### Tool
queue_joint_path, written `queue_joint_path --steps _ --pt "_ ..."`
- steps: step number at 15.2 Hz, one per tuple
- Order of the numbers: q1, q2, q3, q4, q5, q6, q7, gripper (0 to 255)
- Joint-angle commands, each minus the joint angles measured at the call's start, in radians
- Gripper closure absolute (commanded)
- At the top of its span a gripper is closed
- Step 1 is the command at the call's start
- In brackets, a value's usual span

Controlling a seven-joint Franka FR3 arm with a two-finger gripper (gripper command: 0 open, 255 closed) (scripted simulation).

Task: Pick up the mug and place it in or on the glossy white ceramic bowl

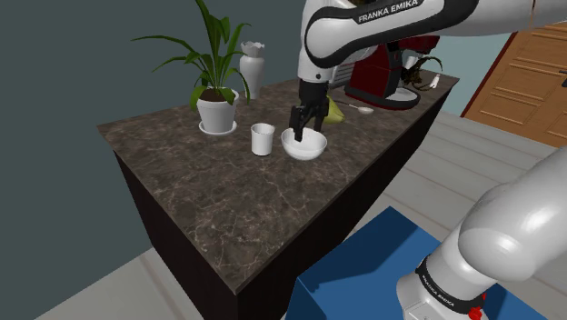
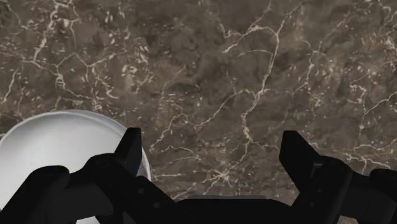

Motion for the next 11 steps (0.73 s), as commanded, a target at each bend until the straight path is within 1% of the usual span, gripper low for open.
queue_joint_path --steps 1,6,11 --pt "0.000 0.080 0.009 0.053 -0.019 0.038 0.019 0" --pt "0.008 0.265 0.024 0.206 -0.073 0.092 0.068 0" --pt "0.030 0.454 0.024 0.396 -0.133 0.111 0.113 0"
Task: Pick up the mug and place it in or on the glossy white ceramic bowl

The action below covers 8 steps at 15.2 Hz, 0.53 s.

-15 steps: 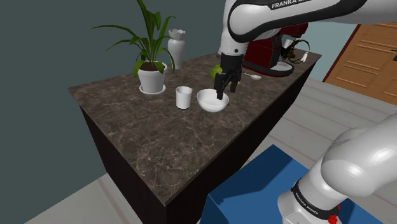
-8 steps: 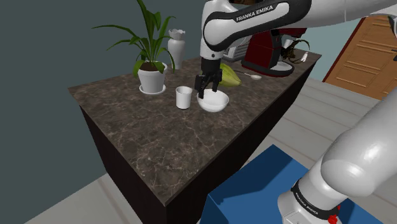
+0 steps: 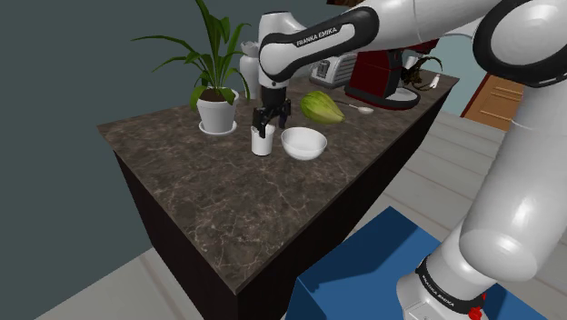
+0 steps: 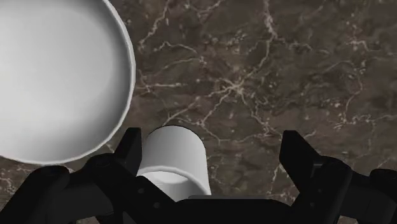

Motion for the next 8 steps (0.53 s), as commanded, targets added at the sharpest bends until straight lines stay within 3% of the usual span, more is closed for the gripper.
queue_joint_path --steps 1,5,8 --pt "0.011 0.080 -0.002 0.084 -0.024 0.004 0.017 0" --pt "0.038 0.241 -0.012 0.278 -0.066 -0.013 0.041 0" --pt "0.040 0.261 -0.014 0.279 -0.071 0.008 0.044 0"
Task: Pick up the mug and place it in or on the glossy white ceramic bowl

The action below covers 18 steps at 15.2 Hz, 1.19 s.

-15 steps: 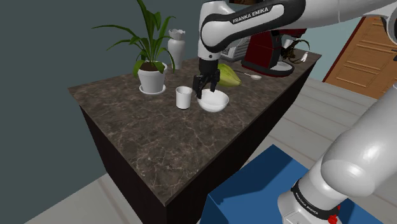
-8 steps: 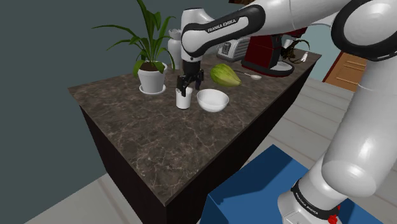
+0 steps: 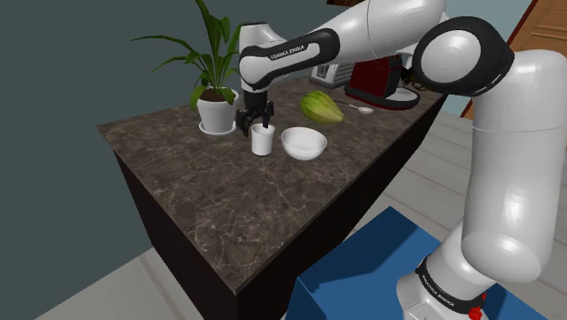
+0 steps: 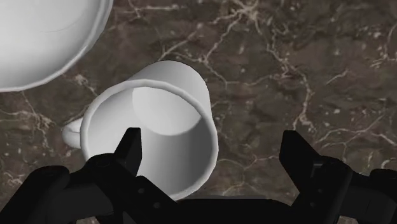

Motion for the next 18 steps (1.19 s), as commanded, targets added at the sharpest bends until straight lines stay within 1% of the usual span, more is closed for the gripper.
queue_joint_path --steps 1,5,13,14,18 --pt "0.001 0.018 -0.002 0.001 -0.004 0.018 0.002 0" --pt "0.000 0.041 -0.006 -0.026 -0.011 0.068 0.006 0" --pt "0.000 0.041 -0.006 -0.026 -0.011 0.068 0.007 0" --pt "0.000 0.041 -0.006 -0.026 -0.011 0.068 0.007 255" --pt "0.000 0.041 -0.006 -0.026 -0.011 0.068 0.007 255"
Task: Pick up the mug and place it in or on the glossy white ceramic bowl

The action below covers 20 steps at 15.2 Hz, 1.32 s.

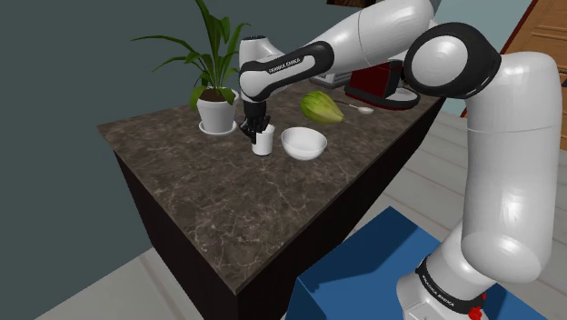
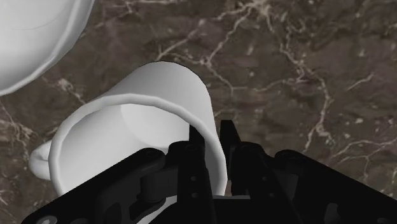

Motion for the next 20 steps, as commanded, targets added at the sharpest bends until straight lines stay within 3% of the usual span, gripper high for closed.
queue_joint_path --steps 1,5,20 --pt "0.000 0.000 0.000 0.000 0.000 0.000 0.000 255" --pt "0.000 0.001 0.000 0.000 0.000 0.000 0.000 255" --pt "0.000 -0.059 0.008 0.113 0.018 -0.171 -0.021 255"
